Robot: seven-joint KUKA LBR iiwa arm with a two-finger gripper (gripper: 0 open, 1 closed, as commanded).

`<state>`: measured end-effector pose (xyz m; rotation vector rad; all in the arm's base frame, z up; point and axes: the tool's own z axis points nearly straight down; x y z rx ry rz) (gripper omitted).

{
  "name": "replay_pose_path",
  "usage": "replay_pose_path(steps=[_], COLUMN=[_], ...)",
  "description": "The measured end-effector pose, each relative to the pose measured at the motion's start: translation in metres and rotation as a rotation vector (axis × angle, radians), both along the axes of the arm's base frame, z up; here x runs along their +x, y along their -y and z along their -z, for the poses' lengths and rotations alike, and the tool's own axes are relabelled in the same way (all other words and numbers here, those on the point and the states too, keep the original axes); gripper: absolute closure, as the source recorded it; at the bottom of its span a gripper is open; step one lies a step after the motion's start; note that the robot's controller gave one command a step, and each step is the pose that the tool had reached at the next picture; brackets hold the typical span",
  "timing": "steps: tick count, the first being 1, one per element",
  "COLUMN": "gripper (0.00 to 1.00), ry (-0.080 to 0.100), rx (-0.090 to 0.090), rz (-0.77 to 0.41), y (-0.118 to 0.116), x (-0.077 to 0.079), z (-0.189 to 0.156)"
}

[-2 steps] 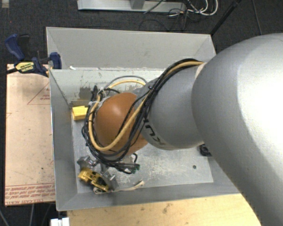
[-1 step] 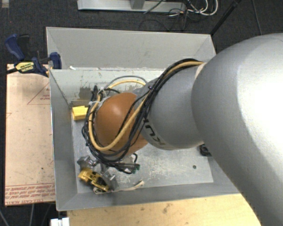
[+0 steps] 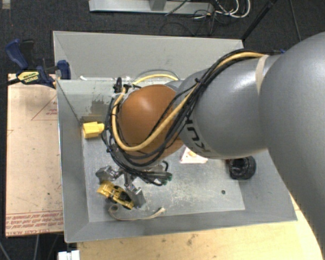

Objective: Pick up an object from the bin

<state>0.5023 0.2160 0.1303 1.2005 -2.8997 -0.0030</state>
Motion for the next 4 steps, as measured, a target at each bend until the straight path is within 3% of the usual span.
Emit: replay_pose_path(steps=[1,2,3,4], gripper=[1.0,1.0,1.0,1.0], ry=[0.021,-0.008,0.002,0.013], rx=[0.007,-0.003,0.002,0.002], rz=[-0.02,-0.017,-0.036,-0.037], y=[0.038,0.043,0.049,0.048], x=[0.017,0.011,0.015,0.013], z=[0.004,-0.004,-0.068,-0.104])
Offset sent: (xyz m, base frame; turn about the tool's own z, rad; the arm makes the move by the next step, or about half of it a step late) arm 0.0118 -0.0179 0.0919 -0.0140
